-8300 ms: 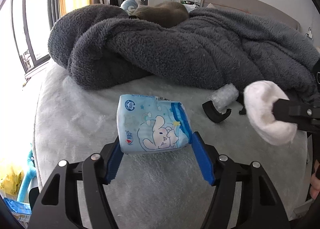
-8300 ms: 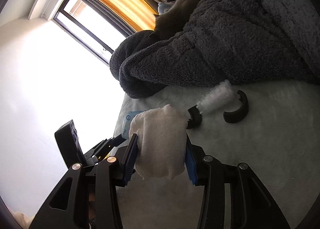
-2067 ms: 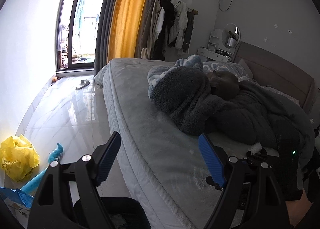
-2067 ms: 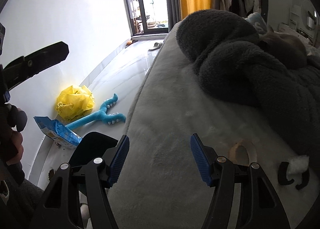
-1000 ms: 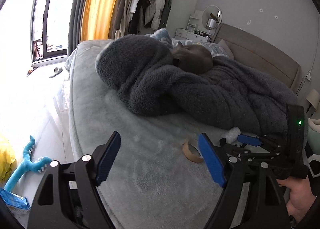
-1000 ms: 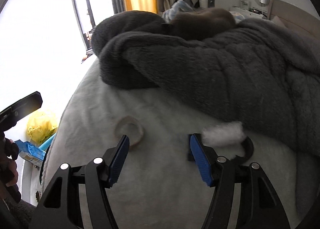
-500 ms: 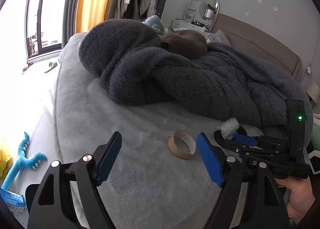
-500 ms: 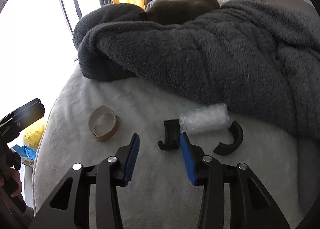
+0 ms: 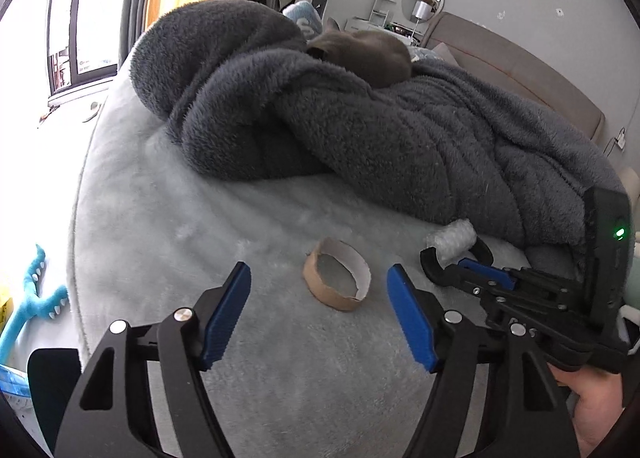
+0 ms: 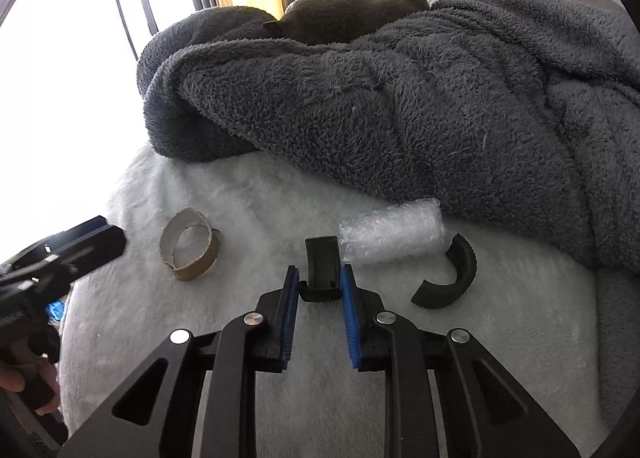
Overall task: Collect trash
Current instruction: 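Grasp the brown tape ring with the left tool while the right tool grasps the black curved clip, then carry both items to the black bin and open the left tool over it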
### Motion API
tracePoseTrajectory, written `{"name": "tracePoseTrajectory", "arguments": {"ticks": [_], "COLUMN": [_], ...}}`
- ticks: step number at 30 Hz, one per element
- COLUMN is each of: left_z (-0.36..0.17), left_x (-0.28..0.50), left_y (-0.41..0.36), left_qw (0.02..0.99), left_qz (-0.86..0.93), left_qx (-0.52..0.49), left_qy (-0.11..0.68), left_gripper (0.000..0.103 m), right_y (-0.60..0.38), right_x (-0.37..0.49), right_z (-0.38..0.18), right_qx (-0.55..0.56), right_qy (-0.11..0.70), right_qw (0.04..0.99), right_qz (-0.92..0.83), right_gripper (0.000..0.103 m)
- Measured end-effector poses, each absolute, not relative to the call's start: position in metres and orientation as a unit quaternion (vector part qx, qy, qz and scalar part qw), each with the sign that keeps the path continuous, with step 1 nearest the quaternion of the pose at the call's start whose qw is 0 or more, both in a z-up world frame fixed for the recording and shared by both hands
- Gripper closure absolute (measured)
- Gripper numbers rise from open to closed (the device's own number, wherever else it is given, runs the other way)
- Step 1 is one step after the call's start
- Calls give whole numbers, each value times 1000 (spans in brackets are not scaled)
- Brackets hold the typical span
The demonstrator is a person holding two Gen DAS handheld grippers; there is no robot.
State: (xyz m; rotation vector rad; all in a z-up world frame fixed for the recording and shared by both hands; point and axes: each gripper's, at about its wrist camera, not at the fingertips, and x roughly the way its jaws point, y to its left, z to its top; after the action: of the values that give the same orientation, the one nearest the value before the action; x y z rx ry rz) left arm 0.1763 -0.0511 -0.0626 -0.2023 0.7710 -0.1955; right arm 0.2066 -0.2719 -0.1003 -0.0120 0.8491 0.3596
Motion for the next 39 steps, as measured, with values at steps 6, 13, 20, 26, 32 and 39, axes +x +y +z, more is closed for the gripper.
{"name": "tracePoseTrajectory", "arguments": {"ticks": [6, 13, 20, 26, 32, 39], "left_z": [-73, -86, -93, -100, -102, -92], "left_x": [181, 187, 195, 203, 207, 195], "left_y": [-65, -80, -88, -91, -89, -81], "left_qw": [912, 907, 904, 898, 896, 897], "left_qz": [-97, -92, -89, -86, -91, -110], "left_qx": [-87, -66, -58, -53, -64, -64], "left_qy": [389, 405, 414, 427, 431, 424], "left_gripper": [33, 38, 49, 57, 59, 60], "right_y": [-279, -288, -294, -296, -295, -292], "right_x": [198, 190, 185, 178, 175, 172], "right_z": [-91, -81, -80, -78, -73, -63], "right_qx": [16, 16, 21, 18, 18, 17], "right_qy": [402, 393, 397, 396, 395, 390], "right_qw": [896, 898, 893, 891, 890, 890], "right_qz": [187, 196, 210, 220, 229, 234], "right_gripper": [82, 83, 83, 83, 83, 83]}}
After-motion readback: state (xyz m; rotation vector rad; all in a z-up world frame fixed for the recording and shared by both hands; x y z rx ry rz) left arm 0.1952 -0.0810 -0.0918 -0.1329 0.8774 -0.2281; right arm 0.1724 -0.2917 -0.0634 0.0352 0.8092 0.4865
